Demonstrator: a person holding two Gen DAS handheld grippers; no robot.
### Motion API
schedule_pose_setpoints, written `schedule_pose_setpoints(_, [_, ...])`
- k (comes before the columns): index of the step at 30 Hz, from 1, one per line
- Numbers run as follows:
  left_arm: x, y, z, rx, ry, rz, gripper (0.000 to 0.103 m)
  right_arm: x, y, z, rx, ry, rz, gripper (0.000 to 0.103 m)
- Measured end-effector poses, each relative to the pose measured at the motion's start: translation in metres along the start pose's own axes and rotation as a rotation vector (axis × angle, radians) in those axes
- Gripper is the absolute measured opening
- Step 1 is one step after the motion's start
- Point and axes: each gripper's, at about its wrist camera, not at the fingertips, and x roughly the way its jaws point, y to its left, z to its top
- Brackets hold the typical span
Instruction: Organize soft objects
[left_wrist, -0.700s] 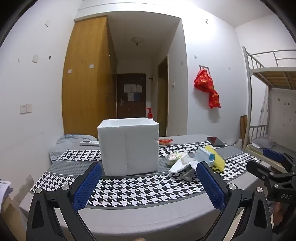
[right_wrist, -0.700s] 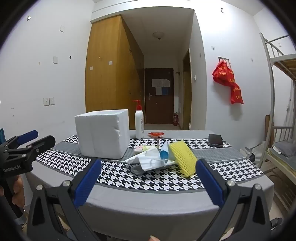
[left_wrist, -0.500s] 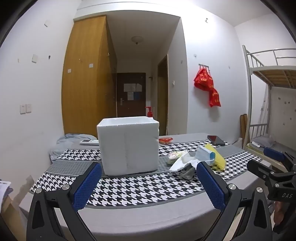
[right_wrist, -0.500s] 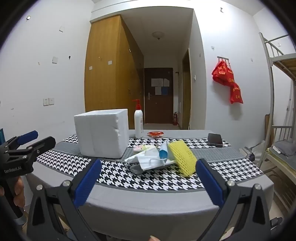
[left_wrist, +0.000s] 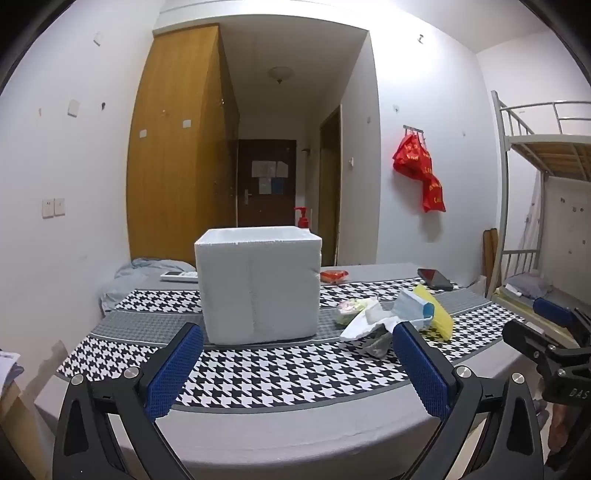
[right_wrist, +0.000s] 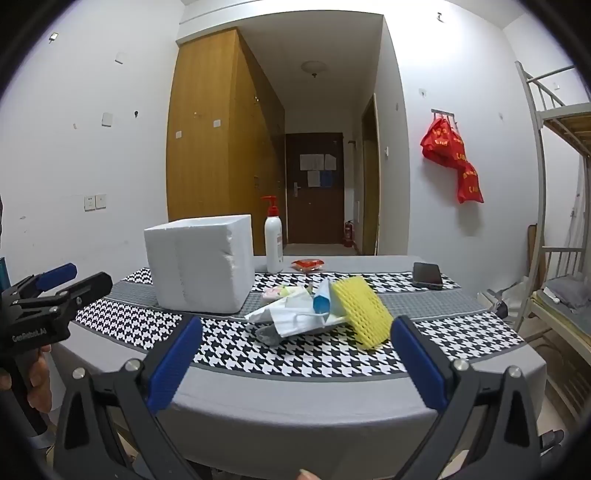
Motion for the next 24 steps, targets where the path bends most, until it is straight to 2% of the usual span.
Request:
schedule_pose_setpoints(6, [0.0019, -0.0005, 0.0005, 0.011, 0.000, 0.029, 0.102, 0.0007, -0.0009, 0.0007, 0.002, -0.004, 0.001, 0.103])
schedule_pose_setpoints(24, [0.0050, 0.0028, 0.0003, 0.006, 0.013, 0.038, 0.102, 0.0001, -0.0004, 0.0000, 0.000, -0.006, 0.000, 0.103])
